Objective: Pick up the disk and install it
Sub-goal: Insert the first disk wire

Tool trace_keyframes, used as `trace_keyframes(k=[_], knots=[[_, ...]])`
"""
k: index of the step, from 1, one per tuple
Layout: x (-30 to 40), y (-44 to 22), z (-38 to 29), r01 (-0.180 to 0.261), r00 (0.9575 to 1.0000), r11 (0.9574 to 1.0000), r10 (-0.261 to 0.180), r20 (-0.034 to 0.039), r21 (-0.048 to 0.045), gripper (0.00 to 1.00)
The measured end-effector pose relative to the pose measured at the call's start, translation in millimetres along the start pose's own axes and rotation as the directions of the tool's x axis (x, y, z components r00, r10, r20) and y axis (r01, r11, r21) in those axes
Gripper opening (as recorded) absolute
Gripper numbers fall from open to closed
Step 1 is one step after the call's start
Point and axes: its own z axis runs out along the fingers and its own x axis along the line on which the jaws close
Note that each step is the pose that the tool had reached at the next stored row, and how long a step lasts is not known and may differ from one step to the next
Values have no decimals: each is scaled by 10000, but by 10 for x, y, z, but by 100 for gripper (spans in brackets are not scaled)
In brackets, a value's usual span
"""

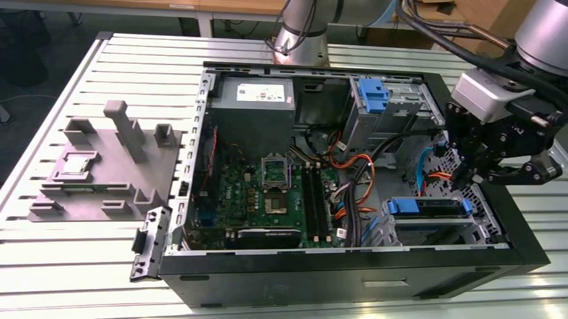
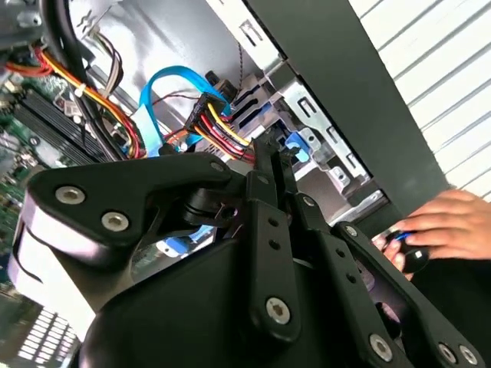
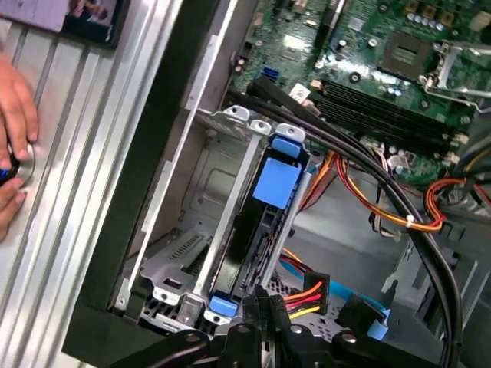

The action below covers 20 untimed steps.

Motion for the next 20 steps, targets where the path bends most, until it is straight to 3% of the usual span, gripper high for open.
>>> trace_keyframes(k=[3,7,8,10,12,15,20], knots=[[-1,0,5,-542,9985,9985,541,-31,-42,17],[-1,1,18,-1165,9932,9932,1164,-47,-83,17],[-2,1,23,-1377,9905,9904,1377,24,-81,17],[-2,1,26,-1591,9872,9872,1592,53,-88,17],[2,3,27,-1691,9855,9856,1692,98,-87,17],[19,8,29,-1752,9842,9845,1753,249,-68,17],[56,21,32,-1769,9839,9842,1770,260,-67,17]])
